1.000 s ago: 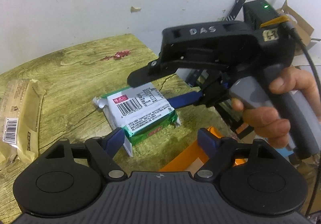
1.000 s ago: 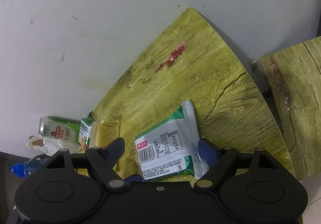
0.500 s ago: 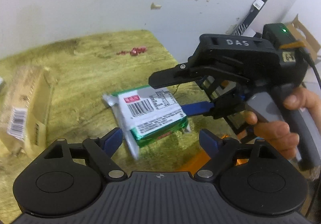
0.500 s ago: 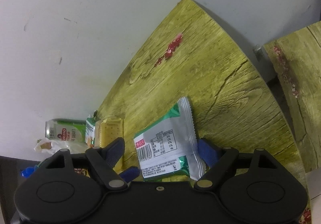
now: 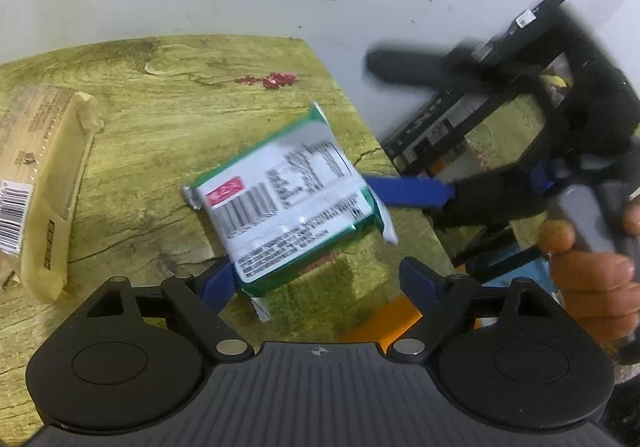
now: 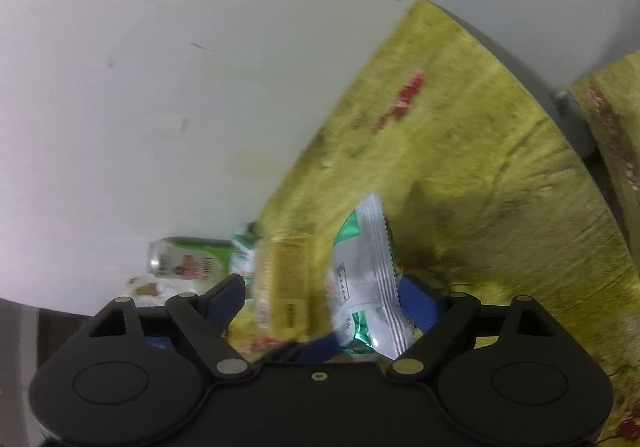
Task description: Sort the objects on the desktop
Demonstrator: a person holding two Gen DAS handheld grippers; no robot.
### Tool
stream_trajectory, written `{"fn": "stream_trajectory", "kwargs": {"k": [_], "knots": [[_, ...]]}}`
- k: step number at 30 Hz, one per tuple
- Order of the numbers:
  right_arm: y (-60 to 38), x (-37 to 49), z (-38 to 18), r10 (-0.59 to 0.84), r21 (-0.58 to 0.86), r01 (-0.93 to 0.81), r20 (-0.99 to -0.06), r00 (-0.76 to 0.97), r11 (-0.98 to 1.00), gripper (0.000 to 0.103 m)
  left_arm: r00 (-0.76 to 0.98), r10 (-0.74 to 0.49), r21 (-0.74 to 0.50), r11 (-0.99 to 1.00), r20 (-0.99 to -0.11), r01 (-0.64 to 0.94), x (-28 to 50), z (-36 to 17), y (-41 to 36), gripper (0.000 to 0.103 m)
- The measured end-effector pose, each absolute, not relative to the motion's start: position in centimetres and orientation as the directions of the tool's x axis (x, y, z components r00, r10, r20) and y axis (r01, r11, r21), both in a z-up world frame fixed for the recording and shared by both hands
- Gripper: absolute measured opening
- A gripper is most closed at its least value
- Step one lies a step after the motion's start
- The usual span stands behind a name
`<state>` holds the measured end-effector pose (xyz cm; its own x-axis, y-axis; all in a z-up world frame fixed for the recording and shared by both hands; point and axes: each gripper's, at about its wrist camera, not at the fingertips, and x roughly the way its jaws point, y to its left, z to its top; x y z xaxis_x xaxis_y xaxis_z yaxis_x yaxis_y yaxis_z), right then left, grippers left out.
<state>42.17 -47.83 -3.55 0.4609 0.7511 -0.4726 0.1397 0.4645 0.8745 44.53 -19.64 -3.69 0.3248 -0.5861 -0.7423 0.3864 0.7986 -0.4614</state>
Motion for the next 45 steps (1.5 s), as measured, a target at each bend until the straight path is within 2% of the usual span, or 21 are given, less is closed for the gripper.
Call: {"fn": "stream_trajectory", "kwargs": {"k": [11, 16, 26, 35, 40, 45], "knots": [[-45.5, 42.8, -1.0, 0.831, 0.93, 0.03, -0.341, 0.439, 0.366, 0.084, 0.267, -0.651, -0.546, 0.749, -0.71, 0.374, 45.6, -4.2, -19.3, 0.093], [-43.1, 43.6, -0.5, 0.863, 0.935, 0.009, -0.33, 0.383, 0.353, 0.084, 0.239, -0.659, -0.554, 0.738, -0.713, 0.384, 45.4, -4.2, -18.6, 0.098], [-39.6, 44.7, -1.1, 0.872, 0.921, 0.04, -0.379, 0.309, 0.386, 0.084, 0.262, -0.651, -0.528, 0.744, -0.713, 0.41, 44.5, -3.0, -17.4, 0.101], [-42.1, 42.8, 1.1, 0.829, 0.91, 0.015, -0.385, 0.405, 0.415, 0.085, 0.305, -0.657, -0.521, 0.743, -0.69, 0.421, 41.1, -0.9, -13.7, 0.101], [-43.8, 41.9, 0.6, 0.783, 0.884, 0.058, -0.44, 0.44, 0.464, 0.085, 0.376, -0.634, -0.434, 0.754, -0.675, 0.493, 38.4, 1.4, -11.0, 0.101], [-43.9, 42.3, -1.5, 0.757, 0.857, 0.132, -0.503, 0.417, 0.497, 0.085, 0.442, -0.593, -0.398, 0.794, -0.673, 0.459, 39.1, 1.8, -9.7, 0.101]]}}
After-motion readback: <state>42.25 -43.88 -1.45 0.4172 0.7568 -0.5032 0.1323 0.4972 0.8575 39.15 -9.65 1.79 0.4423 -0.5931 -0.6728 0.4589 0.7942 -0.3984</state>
